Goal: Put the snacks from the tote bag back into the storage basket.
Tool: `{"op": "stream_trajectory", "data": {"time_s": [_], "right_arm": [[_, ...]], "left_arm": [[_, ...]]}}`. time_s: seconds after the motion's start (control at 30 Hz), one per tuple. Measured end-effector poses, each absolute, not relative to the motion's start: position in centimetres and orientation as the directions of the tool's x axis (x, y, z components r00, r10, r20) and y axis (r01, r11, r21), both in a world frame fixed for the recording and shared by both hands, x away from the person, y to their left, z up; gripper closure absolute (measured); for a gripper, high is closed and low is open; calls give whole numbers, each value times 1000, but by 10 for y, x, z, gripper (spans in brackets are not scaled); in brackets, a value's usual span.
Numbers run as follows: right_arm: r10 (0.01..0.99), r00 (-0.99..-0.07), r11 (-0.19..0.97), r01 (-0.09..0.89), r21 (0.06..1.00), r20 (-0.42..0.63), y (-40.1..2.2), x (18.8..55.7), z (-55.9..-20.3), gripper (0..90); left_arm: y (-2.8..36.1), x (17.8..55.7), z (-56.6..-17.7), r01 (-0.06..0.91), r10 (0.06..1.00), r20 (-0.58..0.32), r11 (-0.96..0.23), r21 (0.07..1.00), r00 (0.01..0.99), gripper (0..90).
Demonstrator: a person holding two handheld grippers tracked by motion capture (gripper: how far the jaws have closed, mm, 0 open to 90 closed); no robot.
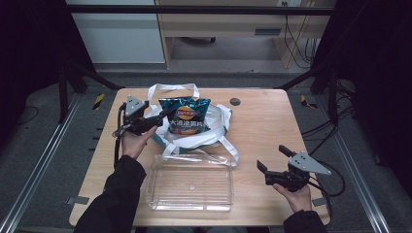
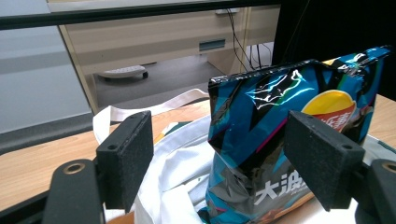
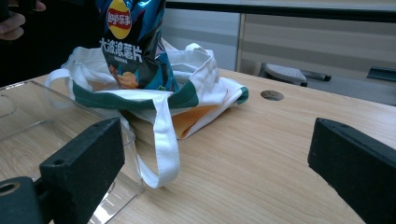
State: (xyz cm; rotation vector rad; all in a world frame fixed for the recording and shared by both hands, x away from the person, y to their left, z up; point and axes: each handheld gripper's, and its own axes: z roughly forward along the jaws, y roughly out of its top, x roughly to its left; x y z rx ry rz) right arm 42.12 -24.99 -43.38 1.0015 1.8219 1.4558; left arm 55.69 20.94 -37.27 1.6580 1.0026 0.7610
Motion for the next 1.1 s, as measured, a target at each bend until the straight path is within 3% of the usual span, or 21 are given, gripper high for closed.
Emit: {"op": "stream_trajectory", "data": {"time_s": [0.7,0.9,1.1], "right_arm": [[840,-542,123,196,973,3,-250,422,-434,40],[840,-542,124,198,972,3,-249,423,-435,40],[838,-546,126,197,972,2,-249,423,-435,41]], "left_arm": [[190,582,-377,274,874,13,-167,947,487,255],[186,587,-382,282,864,-1,-164,945,504,305],[181,588,-381,295,873,-17,-147,944,487,449]]}}
